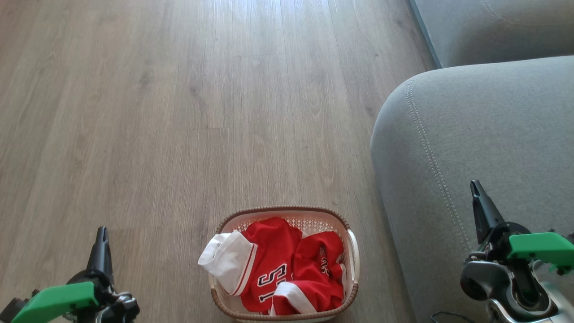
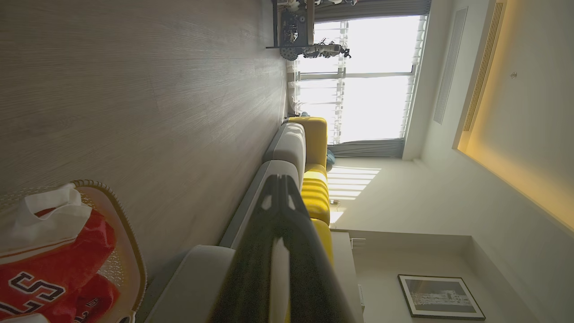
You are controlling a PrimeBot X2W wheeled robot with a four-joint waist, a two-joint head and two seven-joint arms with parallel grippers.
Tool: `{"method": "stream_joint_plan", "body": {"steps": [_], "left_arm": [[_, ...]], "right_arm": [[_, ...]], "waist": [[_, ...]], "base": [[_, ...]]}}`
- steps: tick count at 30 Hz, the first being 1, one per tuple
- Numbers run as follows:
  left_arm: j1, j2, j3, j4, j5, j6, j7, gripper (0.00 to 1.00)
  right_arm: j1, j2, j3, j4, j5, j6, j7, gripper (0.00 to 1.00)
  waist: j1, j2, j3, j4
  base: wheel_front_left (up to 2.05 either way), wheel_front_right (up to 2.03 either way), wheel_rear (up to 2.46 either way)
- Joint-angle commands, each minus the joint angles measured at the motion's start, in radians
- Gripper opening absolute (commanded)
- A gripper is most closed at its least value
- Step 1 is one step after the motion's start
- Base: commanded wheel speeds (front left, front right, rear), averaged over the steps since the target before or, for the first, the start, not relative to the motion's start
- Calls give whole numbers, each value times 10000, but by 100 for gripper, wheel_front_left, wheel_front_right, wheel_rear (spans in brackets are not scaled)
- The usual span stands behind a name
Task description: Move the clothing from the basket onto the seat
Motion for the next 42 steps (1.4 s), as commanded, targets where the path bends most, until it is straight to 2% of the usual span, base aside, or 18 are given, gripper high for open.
{"method": "stream_joint_plan", "body": {"steps": [1, 24, 25, 29, 42], "left_arm": [[-474, 93, 349, -345, -4, -78, 34, 0], [-474, 93, 348, -346, -5, -78, 33, 0], [0, 0, 0, 0, 0, 0, 0, 100], [202, -49, -43, 496, 4, 5, -13, 100], [328, -36, -216, 155, 299, 109, -368, 100]], "right_arm": [[-420, -279, 126, -372, 75, 0, -79, 0], [-420, -280, 128, -373, 76, 0, -80, 0], [0, 0, 2, -2, 61, 0, 0, 100], [262, 229, 132, 448, 47, 2, 3, 100], [304, 503, -10, 398, -605, 2, -24, 100]], "waist": [[0, 0, 0, 0], [0, 0, 0, 0], [0, 0, 0, 0], [0, 0, -1, 0], [0, 0, -24, -1]], "base": [[0, 0, 0], [0, 0, 0], [0, 0, 0], [0, 0, 0], [0, 0, 0]]}}
